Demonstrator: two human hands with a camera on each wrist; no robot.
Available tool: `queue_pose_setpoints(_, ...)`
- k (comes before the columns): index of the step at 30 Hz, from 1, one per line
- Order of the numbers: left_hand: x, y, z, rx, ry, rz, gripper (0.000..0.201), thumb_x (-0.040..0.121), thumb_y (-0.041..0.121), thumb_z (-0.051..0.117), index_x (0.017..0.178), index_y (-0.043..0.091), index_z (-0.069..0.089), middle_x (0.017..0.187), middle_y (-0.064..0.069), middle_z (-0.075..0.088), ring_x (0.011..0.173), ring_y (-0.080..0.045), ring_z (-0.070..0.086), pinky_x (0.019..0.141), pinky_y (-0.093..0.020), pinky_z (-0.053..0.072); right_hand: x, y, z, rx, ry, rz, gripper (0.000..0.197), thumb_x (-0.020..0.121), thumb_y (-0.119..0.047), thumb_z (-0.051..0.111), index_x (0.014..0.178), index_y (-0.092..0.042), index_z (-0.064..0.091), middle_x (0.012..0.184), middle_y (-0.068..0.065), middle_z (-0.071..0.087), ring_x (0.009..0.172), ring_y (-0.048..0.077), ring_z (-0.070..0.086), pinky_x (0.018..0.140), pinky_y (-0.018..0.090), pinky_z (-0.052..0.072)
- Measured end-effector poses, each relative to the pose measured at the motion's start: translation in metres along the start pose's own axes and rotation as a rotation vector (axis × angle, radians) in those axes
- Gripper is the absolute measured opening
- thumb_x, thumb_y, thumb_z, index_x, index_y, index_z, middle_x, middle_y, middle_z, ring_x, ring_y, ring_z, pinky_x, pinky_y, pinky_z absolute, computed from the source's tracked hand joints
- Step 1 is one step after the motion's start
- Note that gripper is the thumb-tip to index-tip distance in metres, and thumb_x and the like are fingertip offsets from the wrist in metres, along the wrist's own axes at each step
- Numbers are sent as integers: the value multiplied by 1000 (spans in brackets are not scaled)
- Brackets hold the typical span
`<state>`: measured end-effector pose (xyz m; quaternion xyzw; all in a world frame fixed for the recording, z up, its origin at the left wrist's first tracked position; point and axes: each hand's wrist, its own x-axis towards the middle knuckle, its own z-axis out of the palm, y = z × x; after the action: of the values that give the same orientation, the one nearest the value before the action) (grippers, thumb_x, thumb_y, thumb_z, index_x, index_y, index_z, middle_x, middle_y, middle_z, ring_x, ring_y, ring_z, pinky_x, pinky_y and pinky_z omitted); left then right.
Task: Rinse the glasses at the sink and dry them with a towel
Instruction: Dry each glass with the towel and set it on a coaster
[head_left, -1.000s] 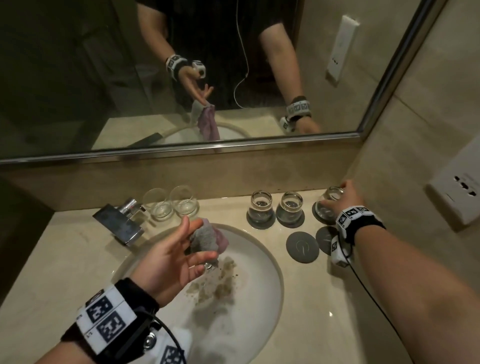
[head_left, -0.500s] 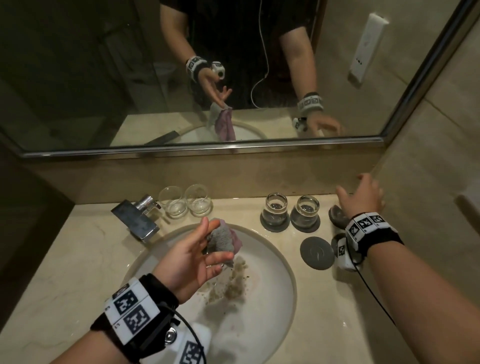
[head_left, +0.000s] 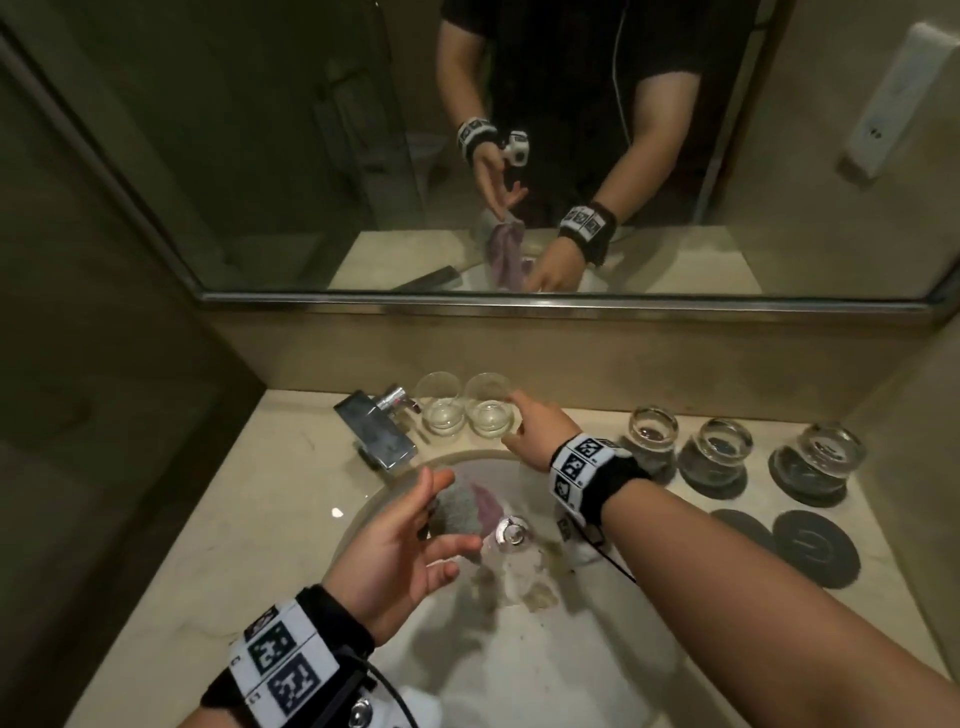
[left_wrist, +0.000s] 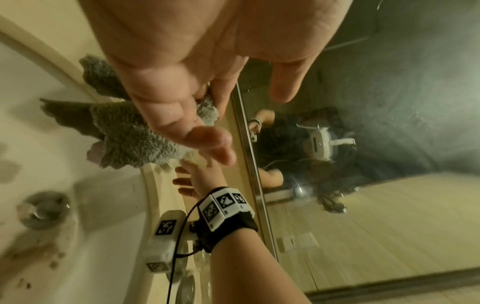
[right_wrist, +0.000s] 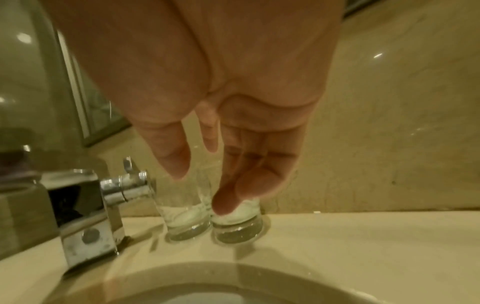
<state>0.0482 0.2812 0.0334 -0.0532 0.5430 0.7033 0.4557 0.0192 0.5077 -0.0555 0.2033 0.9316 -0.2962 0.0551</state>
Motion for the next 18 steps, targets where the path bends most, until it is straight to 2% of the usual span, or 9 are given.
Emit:
queue_pose_setpoints(2,-8,3,-16,-35,28,14,59,79,48,53,129,19,54,126,-10,57,73,-22,66,50,-25,49,21,-12,17,-46,-15,-7,61,89,-21,56,143,-27,29,111,17,66,103,36,61,84,37,51)
queue_pose_setpoints(4,-15,5,-29,-78,46,23,57,78,46,55,127,17,56,119,-12,60,71,-23,65,48,-25,51,38,-17,29,-93,-18,15,53,93,-20,53,141,-25,31,113,19,64,103,37,61,82,38,51)
queue_pose_setpoints(9,-30,5,-56,-155,105,36,53,79,44,54,124,15,59,115,-15,62,71,-24,64,47,-25,51,62,-14,45,-166,-2,94,30,94,-11,48,124,-9,53,115,19,65,105,35,62,80,34,47)
queue_pose_setpoints(12,-36,6,-63,-161,128,50,52,79,44,54,122,15,60,109,-15,65,68,-23,65,46,-24,51,54,-13,47,-127,62,105,18,94,-13,51,107,-6,61,108,19,66,100,35,62,75,32,44)
queue_pose_setpoints(14,-38,7,-64,-150,135,63,51,79,44,54,121,15,61,105,-14,68,67,-22,65,47,-24,51,37,-10,49,-5,147,116,14,95,-18,53,100,-8,62,99,19,67,91,33,61,70,29,39)
queue_pose_setpoints(15,-39,8,-64,-139,142,68,52,79,45,54,122,15,60,109,-14,67,68,-21,65,47,-24,51,24,-9,48,89,203,119,13,95,-20,54,97,-10,61,94,17,67,84,31,60,68,27,38)
queue_pose_setpoints(18,-37,6,-62,-91,180,69,53,84,47,52,127,16,56,125,-16,57,68,-17,64,51,-22,52,-19,-13,42,536,312,137,12,95,-18,57,85,-12,58,80,10,70,69,24,64,62,27,47)
